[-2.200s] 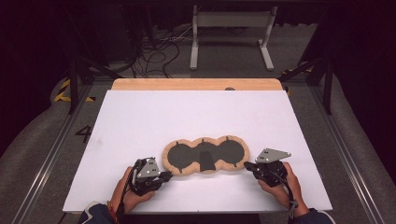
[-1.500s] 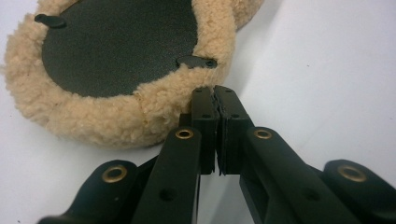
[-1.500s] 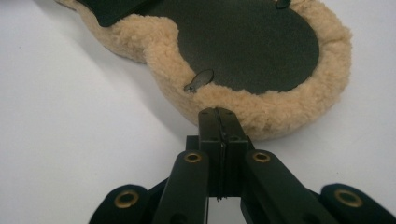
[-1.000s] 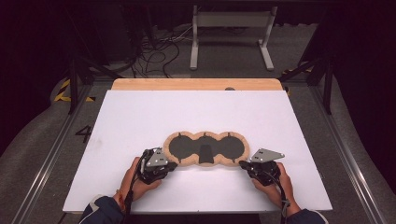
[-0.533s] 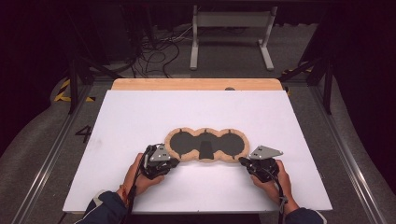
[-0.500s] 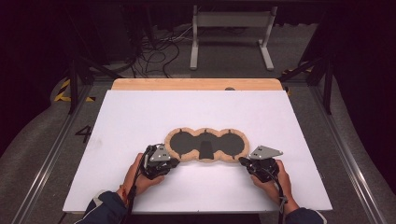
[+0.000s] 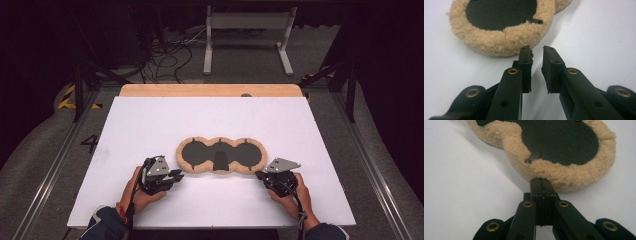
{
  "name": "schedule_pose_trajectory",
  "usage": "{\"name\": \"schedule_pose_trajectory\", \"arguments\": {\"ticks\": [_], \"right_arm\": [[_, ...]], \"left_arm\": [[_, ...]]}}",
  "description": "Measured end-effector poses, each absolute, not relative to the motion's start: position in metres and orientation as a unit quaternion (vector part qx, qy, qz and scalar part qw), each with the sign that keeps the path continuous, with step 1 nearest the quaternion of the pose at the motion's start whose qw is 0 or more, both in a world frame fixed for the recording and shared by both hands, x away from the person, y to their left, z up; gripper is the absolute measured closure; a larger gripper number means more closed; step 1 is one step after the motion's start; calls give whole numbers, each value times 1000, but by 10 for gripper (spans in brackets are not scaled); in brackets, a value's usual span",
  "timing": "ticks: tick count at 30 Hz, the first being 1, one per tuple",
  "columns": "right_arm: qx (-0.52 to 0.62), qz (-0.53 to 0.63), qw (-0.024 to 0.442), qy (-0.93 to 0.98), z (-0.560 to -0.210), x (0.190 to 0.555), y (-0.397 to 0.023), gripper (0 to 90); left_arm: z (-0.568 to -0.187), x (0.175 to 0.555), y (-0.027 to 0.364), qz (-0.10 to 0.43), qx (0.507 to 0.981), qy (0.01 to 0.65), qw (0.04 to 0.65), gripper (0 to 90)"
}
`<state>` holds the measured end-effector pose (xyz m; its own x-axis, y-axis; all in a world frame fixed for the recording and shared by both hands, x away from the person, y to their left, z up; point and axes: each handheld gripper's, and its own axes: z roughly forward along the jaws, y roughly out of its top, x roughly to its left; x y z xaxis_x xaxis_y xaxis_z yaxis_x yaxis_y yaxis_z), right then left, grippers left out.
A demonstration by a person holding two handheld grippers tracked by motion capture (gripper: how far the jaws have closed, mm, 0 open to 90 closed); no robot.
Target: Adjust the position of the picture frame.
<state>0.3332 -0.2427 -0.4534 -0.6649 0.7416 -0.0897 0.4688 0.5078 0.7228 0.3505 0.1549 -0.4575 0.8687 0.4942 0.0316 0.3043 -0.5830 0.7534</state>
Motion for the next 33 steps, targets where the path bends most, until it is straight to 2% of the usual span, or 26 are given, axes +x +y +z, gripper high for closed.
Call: {"name": "schedule_pose_trajectory", "arguments": {"ticks": [7, 15, 22, 28, 33], "right_arm": [[361, 340, 203, 844, -453, 335, -242, 900], [373, 345, 201, 837, -454, 339, -243, 900], [366, 360, 187, 838, -451, 337, -245, 895], [367, 367, 182, 835, -449, 338, -246, 853], [363, 367, 169, 839, -448, 337, -245, 756]], "left_arm": [[-452, 338, 169, 145, 880, 217, 397, 686], [-452, 330, 194, 145, 869, 237, 409, 615], [-455, 324, 213, 152, 864, 254, 408, 498], [-457, 321, 224, 155, 860, 268, 407, 442], [-461, 321, 232, 163, 861, 280, 392, 350]]}}
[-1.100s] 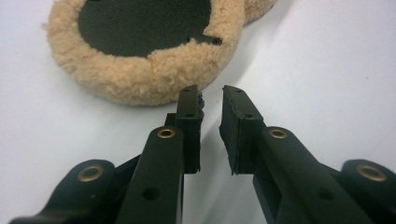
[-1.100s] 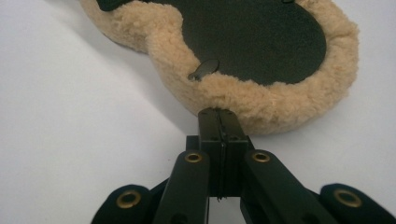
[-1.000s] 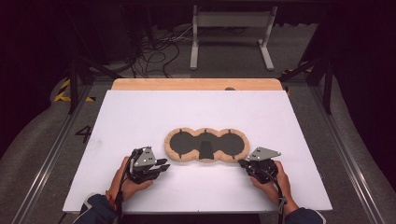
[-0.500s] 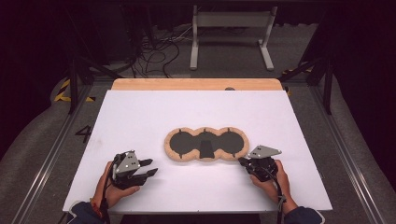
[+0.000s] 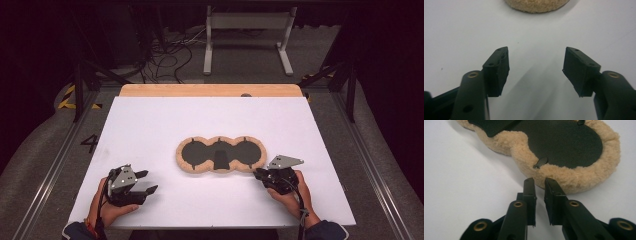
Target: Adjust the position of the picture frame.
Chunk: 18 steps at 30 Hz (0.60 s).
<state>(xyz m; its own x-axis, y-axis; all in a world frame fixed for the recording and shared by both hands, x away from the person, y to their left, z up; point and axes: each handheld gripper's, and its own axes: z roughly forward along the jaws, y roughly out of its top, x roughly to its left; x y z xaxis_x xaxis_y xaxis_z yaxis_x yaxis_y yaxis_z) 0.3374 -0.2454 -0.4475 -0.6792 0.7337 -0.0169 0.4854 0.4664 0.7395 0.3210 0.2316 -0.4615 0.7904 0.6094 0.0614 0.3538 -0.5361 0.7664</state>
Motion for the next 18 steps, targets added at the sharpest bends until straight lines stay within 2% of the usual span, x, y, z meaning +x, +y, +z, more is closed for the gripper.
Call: {"name": "schedule_pose_trajectory", "arguments": {"ticks": [8, 18], "right_arm": [[349, 373, 141, 848, -447, 335, -244, 626], [335, 374, 124, 856, -448, 338, -236, 673]], "left_arm": [[-464, 321, 242, 177, 850, 302, 394, 199], [-467, 318, 239, 178, 857, 290, 387, 179]]}}
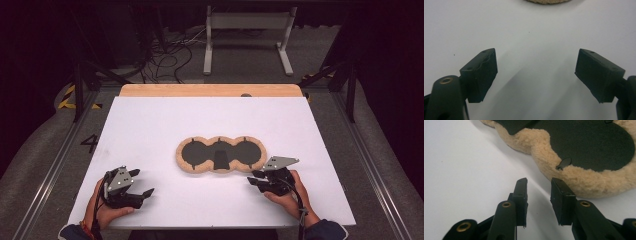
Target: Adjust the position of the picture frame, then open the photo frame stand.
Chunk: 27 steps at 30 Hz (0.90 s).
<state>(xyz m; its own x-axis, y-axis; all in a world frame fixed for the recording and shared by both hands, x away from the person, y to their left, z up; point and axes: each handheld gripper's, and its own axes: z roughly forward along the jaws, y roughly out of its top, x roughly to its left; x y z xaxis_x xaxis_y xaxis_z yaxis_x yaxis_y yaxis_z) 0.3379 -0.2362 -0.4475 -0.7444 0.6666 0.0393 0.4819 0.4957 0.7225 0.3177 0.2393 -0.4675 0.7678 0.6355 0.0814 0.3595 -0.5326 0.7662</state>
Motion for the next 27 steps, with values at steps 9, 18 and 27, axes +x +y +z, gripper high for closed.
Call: {"name": "schedule_pose_trajectory", "arguments": {"ticks": [9, 18, 27], "right_arm": [[338, 390, 97, 851, -444, 344, -226, 678], [352, 398, 49, 846, -445, 363, -205, 649], [369, 421, -5, 829, -445, 377, -192, 577]], "left_arm": [[-469, 316, 238, 183, 857, 295, 381, 176], [-469, 315, 238, 187, 854, 297, 384, 174], [-468, 318, 235, 183, 852, 301, 388, 172]]}}
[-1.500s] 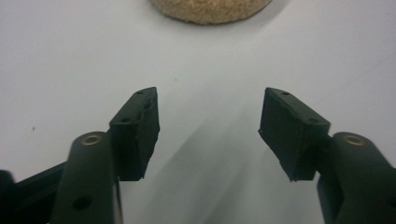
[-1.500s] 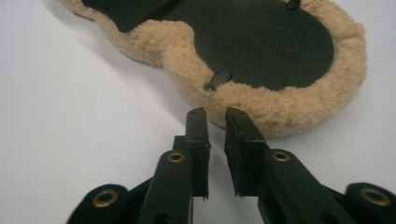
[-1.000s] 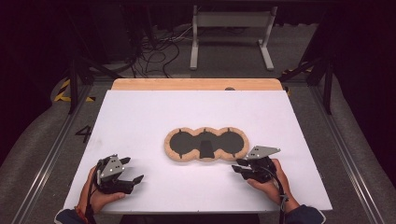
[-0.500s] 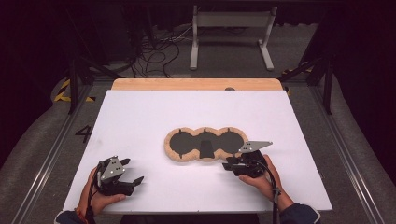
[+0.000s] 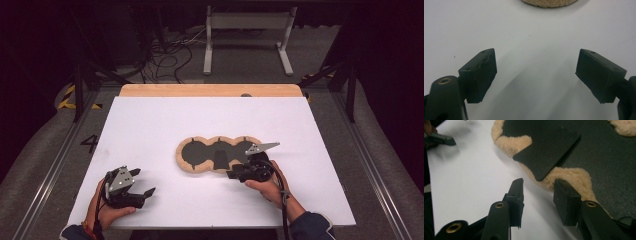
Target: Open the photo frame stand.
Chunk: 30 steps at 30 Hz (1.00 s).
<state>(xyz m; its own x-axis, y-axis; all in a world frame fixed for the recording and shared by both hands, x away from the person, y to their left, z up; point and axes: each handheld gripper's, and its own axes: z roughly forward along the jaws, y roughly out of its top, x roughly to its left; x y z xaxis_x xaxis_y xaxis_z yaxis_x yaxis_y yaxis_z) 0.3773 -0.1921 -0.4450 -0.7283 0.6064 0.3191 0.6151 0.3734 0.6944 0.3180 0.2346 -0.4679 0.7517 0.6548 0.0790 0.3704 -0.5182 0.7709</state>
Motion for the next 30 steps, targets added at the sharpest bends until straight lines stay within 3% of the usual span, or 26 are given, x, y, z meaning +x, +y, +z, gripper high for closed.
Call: {"name": "schedule_pose_trajectory", "arguments": {"ticks": [19, 23, 26, 30], "right_arm": [[-385, -445, 57, -807, -440, 384, -182, 525], [-419, -473, 100, -769, -442, 393, -185, 482], [-440, -488, 165, -735, -447, 400, -183, 428], [-464, -498, 191, -707, -451, 409, -179, 444]], "left_arm": [[-466, 315, 231, 181, 852, 304, 387, 172], [-467, 317, 229, 174, 851, 305, 390, 167], [-467, 319, 226, 168, 852, 305, 391, 167], [-466, 320, 222, 161, 853, 300, 396, 170]]}}
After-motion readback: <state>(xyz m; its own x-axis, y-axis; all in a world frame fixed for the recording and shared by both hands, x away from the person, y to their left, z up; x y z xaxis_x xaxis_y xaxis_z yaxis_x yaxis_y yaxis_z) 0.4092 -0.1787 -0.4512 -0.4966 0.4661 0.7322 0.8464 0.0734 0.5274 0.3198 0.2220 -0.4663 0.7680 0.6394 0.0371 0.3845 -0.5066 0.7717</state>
